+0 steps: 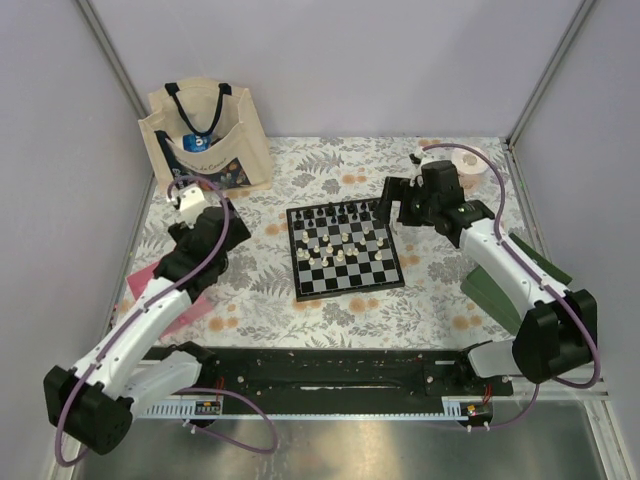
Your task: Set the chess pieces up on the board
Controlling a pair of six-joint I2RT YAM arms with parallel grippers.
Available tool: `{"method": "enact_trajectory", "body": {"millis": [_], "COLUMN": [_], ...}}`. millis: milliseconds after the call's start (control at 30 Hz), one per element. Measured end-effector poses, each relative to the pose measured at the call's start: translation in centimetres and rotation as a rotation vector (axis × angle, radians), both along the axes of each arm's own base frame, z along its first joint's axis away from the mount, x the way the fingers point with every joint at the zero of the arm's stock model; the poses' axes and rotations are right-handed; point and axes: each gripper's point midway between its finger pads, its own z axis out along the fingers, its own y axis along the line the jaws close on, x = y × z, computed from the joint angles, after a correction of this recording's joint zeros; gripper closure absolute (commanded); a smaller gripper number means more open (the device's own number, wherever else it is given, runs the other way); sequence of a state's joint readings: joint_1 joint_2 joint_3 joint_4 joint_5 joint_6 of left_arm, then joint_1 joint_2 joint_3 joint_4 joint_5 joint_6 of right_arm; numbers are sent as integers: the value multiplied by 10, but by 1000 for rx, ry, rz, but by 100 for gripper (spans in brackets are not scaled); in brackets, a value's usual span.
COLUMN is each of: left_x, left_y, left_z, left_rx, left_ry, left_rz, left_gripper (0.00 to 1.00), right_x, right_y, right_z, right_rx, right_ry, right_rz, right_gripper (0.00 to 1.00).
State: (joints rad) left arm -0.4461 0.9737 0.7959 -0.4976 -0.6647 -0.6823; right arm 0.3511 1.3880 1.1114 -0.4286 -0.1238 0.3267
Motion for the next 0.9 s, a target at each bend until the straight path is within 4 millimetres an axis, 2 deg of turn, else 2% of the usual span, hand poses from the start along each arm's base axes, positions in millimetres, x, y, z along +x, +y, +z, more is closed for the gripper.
{"method": "enact_trajectory", "body": {"millis": [100,233,300,367,500,600,667,767,867,900], "left_x": [-3,-15,-19,-23,-26,-26,-25,-25,-27,-27], "left_y": [-2,-4,-4,-2,2,3,3,3,7,8], "left_z": [36,75,84,85,82,72,65,57,51,50], "left_rx": [-11,-30,-25,1,55,93,113,137,164,173], "left_ry": [-57,-131,-153,-149,-125,-76,-41,-2,29,37], "left_rz": [-42,-120,-145,-169,-187,-197,-205,-213,-210,-208], "left_gripper": [1,1,1,1,1,1,1,1,1,1], "right_x": [5,9,8,11,18,23,31,40,29,21], "right_y": [13,29,38,51,71,86,94,104,120,126], "right_z": [18,14,13,21,53,69,68,54,41,37], "right_rx": [59,113,161,241,407,495,503,418,290,246], "right_ry": [-47,-18,2,-3,-57,-57,-29,8,15,18], "right_rz": [47,100,122,138,175,213,222,214,235,252], "right_gripper": [0,0,1,0,0,0,0,1,1,5]}}
